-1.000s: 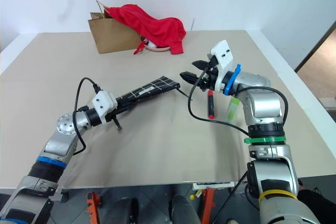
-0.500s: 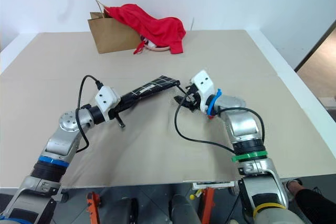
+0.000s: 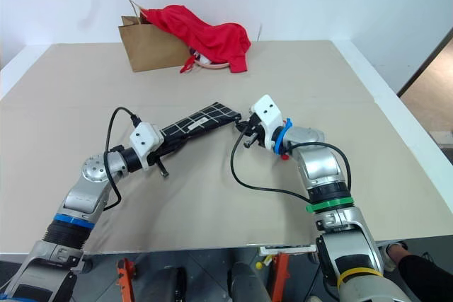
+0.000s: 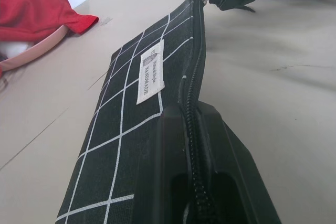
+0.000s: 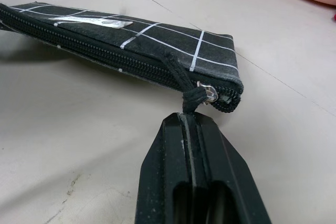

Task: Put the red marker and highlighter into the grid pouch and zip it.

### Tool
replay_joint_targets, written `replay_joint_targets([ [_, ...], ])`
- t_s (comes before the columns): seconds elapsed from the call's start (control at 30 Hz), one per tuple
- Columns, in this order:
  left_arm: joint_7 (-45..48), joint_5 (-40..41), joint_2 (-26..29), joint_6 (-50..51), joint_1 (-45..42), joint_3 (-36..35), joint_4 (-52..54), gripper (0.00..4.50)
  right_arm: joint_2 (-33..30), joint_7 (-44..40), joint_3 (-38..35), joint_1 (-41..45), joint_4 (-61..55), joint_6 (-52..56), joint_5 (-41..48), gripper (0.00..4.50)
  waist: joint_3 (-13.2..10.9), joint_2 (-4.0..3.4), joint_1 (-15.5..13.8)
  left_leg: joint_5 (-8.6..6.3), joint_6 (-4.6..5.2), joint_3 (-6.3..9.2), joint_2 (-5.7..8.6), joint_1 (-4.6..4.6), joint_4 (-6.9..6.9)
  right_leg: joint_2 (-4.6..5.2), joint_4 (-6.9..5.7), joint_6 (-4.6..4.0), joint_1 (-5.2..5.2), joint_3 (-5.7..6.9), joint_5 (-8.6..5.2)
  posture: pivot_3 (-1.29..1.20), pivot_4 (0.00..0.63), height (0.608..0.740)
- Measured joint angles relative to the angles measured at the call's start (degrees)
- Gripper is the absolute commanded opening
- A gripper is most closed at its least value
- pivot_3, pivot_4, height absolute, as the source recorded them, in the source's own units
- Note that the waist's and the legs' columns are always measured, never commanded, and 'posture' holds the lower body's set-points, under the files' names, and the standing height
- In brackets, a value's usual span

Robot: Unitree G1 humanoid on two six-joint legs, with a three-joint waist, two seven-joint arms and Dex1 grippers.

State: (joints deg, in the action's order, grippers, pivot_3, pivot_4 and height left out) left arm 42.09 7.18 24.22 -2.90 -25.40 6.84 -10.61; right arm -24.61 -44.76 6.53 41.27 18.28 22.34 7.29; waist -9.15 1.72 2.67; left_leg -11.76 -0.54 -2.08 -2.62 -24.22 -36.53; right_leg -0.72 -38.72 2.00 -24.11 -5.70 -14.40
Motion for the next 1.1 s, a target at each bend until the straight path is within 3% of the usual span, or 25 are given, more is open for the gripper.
replay_joint_targets([
  [0.27, 0.72, -0.42, -0.37, -0.71, 0.05, 0.04, -0.1, 0.0, 0.63, -0.59, 1.25, -0.44, -1.08, 0.43, -0.51, 0.01, 0.0, 0.0, 0.02, 0.0, 0.0, 0.0, -0.01, 0.0, 0.0, -0.01, -0.01, 0.0, -0.01, 0.0, 0.0, 0.0, 0.15, 0.74],
  [0.4, 0.82, -0.47, -0.61, -0.7, 0.06, 0.01, -0.3, 0.0, 5.8, -1.17, 6.56, -0.43, -4.46, 1.19, -1.1, 0.01, 0.0, 0.0, 0.09, 0.0, 0.0, 0.06, -0.04, 0.0, 0.0, -0.07, -0.14, -0.03, -0.05, 0.04, 0.0, 0.0, 0.15, 0.74],
  [0.6, 0.79, -0.48, -0.7, -0.66, 0.05, -0.1, -0.73, 0.0, 8.42, -2.35, 9.19, -0.05, -6.35, 2.32, -1.44, 0.01, 0.0, 0.01, 0.05, 0.01, -0.01, 0.03, 0.0, -0.02, -0.08, 0.0, -0.15, -0.01, -0.04, 0.03, 0.0, 0.0, 0.15, 0.74],
  [0.87, 1.34, -0.24, -1.14, -0.85, 0.03, -0.09, -0.59, 0.0, 9.08, -7.9, 10.03, -1.5, -16.37, 10.83, 4.46, 0.01, 0.0, 0.01, 0.02, 0.01, -0.02, 0.17, -0.01, -0.03, -0.1, -0.03, -0.21, -0.04, -0.04, 0.15, -0.01, 0.0, 0.15, 0.74],
  [1.0, 1.12, -0.26, -1.31, -0.6, -0.01, -0.09, -0.65, 0.0, 10.4, -7.62, 9.08, -1.52, -18.72, 15.28, 7.51, 1.34, 0.0, 0.01, 0.16, 0.02, -0.03, 0.17, -0.04, -0.03, -0.1, -0.08, -0.23, -0.06, -0.06, 0.13, 0.0, 0.0, 0.15, 0.74],
  [1.1, 1.0, -0.33, -1.66, -0.55, -0.14, -0.05, -0.64, 0.0, 9.82, -7.07, 9.29, -1.56, -21.02, 17.42, 8.25, 2.83, 0.0, 0.01, 0.06, 0.03, -0.04, 0.3, -0.03, -0.04, -0.1, -0.09, -0.25, -0.09, -0.05, 0.25, -0.02, 0.0, 0.15, 0.74],
])
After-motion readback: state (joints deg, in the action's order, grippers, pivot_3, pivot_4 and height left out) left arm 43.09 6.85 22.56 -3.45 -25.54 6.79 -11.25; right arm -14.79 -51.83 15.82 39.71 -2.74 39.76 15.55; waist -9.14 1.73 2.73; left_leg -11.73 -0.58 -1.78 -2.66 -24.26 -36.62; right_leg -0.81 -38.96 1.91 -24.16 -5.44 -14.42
